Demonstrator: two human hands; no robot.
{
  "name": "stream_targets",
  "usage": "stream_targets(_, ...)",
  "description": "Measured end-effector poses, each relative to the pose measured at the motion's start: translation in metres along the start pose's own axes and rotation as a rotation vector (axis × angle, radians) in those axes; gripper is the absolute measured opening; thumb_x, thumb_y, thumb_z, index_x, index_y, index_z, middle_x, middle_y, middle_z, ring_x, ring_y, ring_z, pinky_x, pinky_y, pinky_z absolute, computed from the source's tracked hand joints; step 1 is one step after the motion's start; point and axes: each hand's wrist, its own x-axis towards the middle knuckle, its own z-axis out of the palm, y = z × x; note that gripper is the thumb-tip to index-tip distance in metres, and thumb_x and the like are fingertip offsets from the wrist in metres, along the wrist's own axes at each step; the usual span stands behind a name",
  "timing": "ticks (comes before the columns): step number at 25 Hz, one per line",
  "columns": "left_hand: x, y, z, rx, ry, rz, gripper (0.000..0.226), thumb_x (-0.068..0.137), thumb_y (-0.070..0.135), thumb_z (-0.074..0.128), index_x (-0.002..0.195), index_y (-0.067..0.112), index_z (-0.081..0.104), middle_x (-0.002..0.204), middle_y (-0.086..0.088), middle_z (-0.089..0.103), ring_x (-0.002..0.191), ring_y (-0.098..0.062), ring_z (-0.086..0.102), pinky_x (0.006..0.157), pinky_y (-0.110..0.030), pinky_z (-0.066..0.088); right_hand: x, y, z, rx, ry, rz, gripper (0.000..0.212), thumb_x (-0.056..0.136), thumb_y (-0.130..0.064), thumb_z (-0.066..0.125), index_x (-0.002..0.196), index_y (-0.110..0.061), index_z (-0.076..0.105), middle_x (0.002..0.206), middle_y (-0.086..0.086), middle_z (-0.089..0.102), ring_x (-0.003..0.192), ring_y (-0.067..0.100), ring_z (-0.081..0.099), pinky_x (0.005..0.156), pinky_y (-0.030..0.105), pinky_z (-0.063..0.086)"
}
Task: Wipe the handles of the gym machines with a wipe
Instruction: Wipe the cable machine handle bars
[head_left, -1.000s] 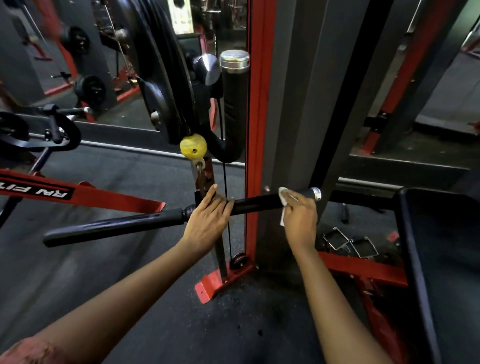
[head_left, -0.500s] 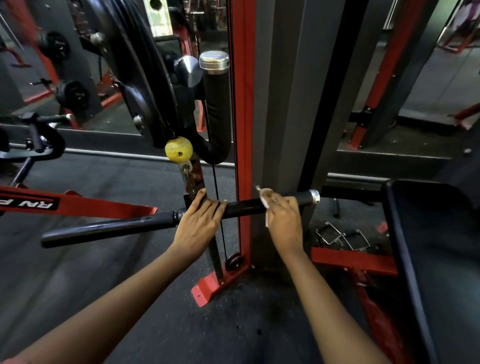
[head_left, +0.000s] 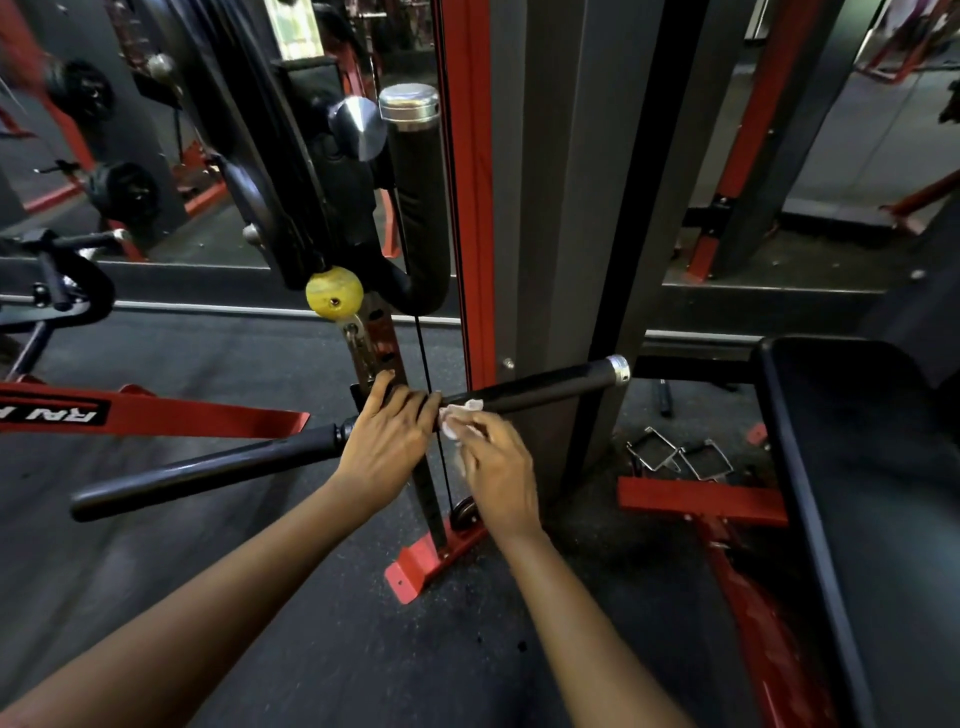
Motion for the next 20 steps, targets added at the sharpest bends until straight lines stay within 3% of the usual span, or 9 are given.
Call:
stream_targets(3,-0.002,-0.001,-0.001,-0.008,0.003,-0.005,0.057,0.058,0.012,0.081,0.111,0.0,0.064,0.093,-0.014,0.07,0.093,-0.032,0.066,0.104,-0.046,0.019,0.012,0.028,-0.03,-0.011,0.141,0.13,0.024,0.086,-0.01,0.055,0.106,-0.007,0.068,0.107,0.006,0.063,0.095,0.013,0.059,0.088,0.001,0.034)
stream_targets(6,-0.002,-0.001,0.0,-0.024,-0.01,0.0,0.061,0.056,0.014,0.084,0.111,0.0,0.063,0.092,-0.014,0.07,0.091,-0.032,0.066,0.104,-0.046,0.02,0.025,0.056,-0.052,-0.042,0.325,0.323,0.03,0.079,0.008,0.06,0.104,-0.004,0.069,0.105,0.016,0.063,0.09,0.023,0.062,0.081,0.007,0.033)
stream_targets(8,-0.003,-0.001,0.0,-0.019,-0.015,-0.002,0.062,0.054,0.013,0.084,0.111,-0.001,0.064,0.09,-0.014,0.07,0.089,-0.032,0.066,0.103,-0.046,0.02,0.031,0.059,-0.056,-0.054,0.408,0.391,0.028,0.079,0.008,0.056,0.102,-0.002,0.07,0.101,0.018,0.064,0.089,0.031,0.063,0.079,0.008,0.033)
stream_targets(10,-0.003,0.0,0.001,-0.012,-0.017,-0.014,0.062,0.052,0.01,0.084,0.11,-0.001,0.064,0.088,-0.014,0.07,0.087,-0.032,0.066,0.102,-0.046,0.021,0.024,0.039,-0.045,-0.15,0.359,0.167,0.027,0.081,-0.003,0.05,0.1,-0.004,0.07,0.096,0.015,0.066,0.085,0.028,0.063,0.081,0.014,0.037)
stream_targets(12,-0.004,-0.002,0.002,-0.009,-0.011,-0.029,0.061,0.05,0.008,0.084,0.108,-0.002,0.065,0.085,-0.015,0.069,0.085,-0.032,0.067,0.101,-0.045,0.022,0.011,0.012,-0.019,-0.204,0.144,-0.107,0.034,0.084,-0.013,0.042,0.104,-0.009,0.069,0.098,0.008,0.068,0.087,0.019,0.058,0.081,0.018,0.042)
stream_targets(13,-0.004,-0.002,0.002,-0.012,-0.007,-0.036,0.06,0.05,0.007,0.084,0.107,-0.002,0.066,0.085,-0.015,0.069,0.085,-0.031,0.067,0.1,-0.045,0.023,0.006,0.005,-0.007,-0.212,0.042,-0.159,0.038,0.084,-0.016,0.039,0.108,-0.011,0.067,0.103,0.006,0.068,0.091,0.015,0.053,0.08,0.021,0.046)
stream_targets(16,-0.007,-0.003,0.001,-0.015,-0.02,-0.058,0.059,0.053,0.007,0.083,0.108,-0.001,0.066,0.087,-0.015,0.069,0.087,-0.032,0.066,0.103,-0.045,0.022,0.017,0.019,-0.009,-0.251,-0.102,-0.122,0.04,0.087,-0.016,0.038,0.121,-0.017,0.059,0.114,0.004,0.064,0.092,0.011,0.045,0.076,0.027,0.052)
stream_targets(20,-0.012,-0.005,0.0,-0.027,-0.018,-0.064,0.057,0.055,0.001,0.078,0.11,-0.002,0.065,0.09,-0.016,0.068,0.089,-0.033,0.066,0.114,-0.039,0.004,0.044,0.054,-0.053,-0.385,0.072,-0.013,0.038,0.075,0.007,0.06,0.108,-0.012,0.068,0.1,0.005,0.07,0.081,0.027,0.057,0.078,0.036,0.054)
